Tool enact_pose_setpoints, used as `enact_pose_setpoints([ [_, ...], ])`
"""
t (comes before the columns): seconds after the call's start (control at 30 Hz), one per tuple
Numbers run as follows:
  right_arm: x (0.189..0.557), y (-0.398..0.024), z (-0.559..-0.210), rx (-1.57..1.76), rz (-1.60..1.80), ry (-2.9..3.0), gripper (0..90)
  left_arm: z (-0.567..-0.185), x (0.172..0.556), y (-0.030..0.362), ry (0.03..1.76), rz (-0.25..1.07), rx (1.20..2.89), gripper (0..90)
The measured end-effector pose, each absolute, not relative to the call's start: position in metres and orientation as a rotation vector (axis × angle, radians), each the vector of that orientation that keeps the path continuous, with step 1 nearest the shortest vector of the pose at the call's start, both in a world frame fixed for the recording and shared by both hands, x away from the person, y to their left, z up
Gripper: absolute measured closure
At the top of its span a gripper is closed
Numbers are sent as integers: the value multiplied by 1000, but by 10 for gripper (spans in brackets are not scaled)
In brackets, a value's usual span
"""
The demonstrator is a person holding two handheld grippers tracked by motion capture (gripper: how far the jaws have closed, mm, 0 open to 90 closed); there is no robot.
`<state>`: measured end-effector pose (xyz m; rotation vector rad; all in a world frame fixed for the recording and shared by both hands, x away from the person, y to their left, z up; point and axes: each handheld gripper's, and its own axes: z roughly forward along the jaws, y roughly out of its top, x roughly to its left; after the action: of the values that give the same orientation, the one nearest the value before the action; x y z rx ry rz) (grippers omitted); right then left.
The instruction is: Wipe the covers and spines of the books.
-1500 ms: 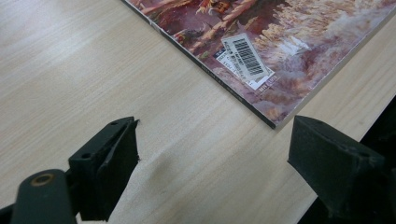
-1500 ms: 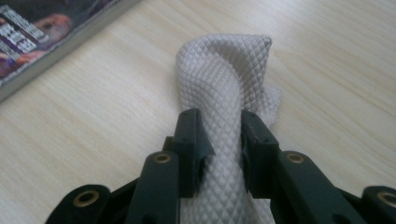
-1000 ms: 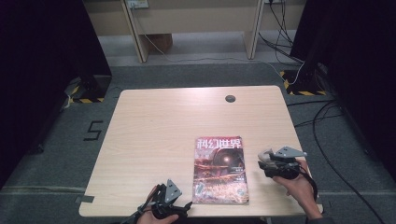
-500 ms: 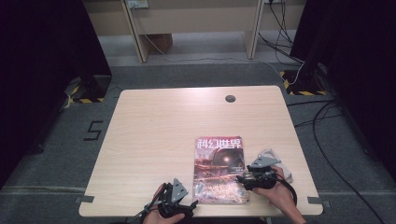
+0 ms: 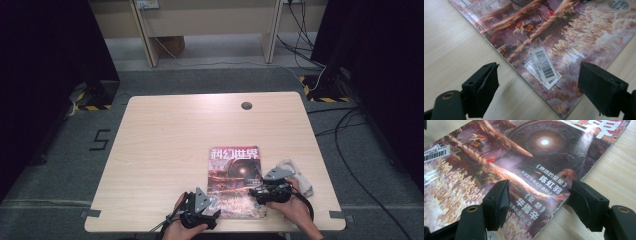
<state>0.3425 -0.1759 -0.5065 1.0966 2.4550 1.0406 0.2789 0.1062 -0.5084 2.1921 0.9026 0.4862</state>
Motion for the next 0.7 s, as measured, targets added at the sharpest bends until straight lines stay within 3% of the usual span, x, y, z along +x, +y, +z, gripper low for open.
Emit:
enact_pose_setpoints([
  [0.53,322,-158,-501,934,964,2534,315,-505,286,127,961,502,2236,116],
  [0.7,308,-142,-500,846,1051,2630,405,-505,290,134,987,502,2237,114],
])
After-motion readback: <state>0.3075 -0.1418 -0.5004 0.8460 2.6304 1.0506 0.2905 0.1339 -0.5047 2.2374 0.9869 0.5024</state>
